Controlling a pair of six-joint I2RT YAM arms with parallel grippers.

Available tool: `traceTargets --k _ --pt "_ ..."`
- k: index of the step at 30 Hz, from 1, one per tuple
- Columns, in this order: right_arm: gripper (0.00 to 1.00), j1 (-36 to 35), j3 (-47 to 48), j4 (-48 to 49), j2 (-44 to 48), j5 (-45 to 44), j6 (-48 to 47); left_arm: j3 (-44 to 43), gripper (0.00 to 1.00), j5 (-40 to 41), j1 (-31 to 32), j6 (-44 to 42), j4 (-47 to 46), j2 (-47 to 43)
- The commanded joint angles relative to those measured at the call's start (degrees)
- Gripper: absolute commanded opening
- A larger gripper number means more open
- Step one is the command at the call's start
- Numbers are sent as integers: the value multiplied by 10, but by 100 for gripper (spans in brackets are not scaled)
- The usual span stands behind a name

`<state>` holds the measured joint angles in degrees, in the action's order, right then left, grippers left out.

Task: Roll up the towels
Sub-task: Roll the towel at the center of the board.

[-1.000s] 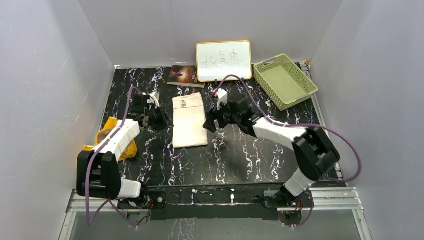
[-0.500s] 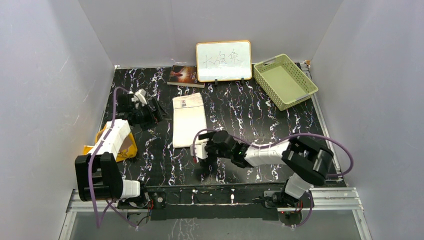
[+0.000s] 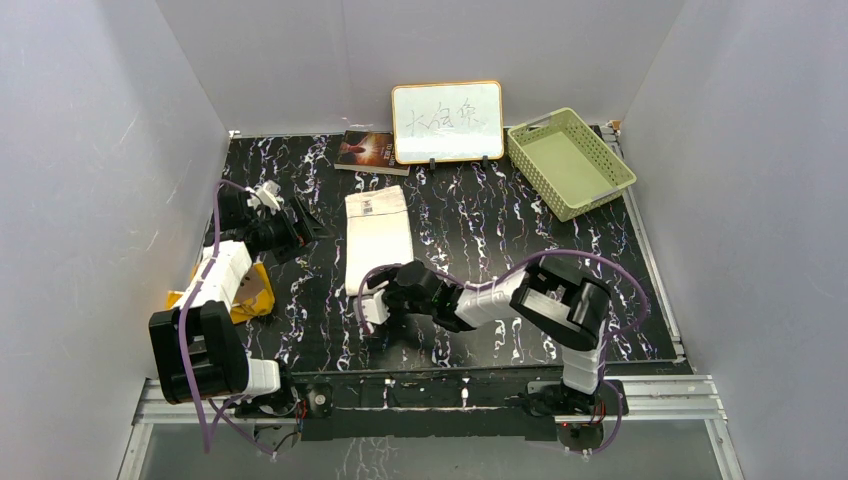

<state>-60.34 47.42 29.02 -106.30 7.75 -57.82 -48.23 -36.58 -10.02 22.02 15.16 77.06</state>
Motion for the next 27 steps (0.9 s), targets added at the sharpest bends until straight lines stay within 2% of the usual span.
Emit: traceTargets --k 1,10,17,22,27 --pt "62 -8 31 -5 -30 22 -10 5 89 -25 -4 -7 3 -3" --pt "28 -8 50 -56 -42 30 22 3 87 -33 -9 -12 2 8" --pt "26 5 52 -60 -54 11 70 0 86 -34 -10 -19 6 11" --pt "39 11 40 -32 -48 -18 90 -6 86 -28 -10 -24 14 24" --pt "41 16 29 -32 -41 -23 90 -7 85 -28 -10 -25 15 28"
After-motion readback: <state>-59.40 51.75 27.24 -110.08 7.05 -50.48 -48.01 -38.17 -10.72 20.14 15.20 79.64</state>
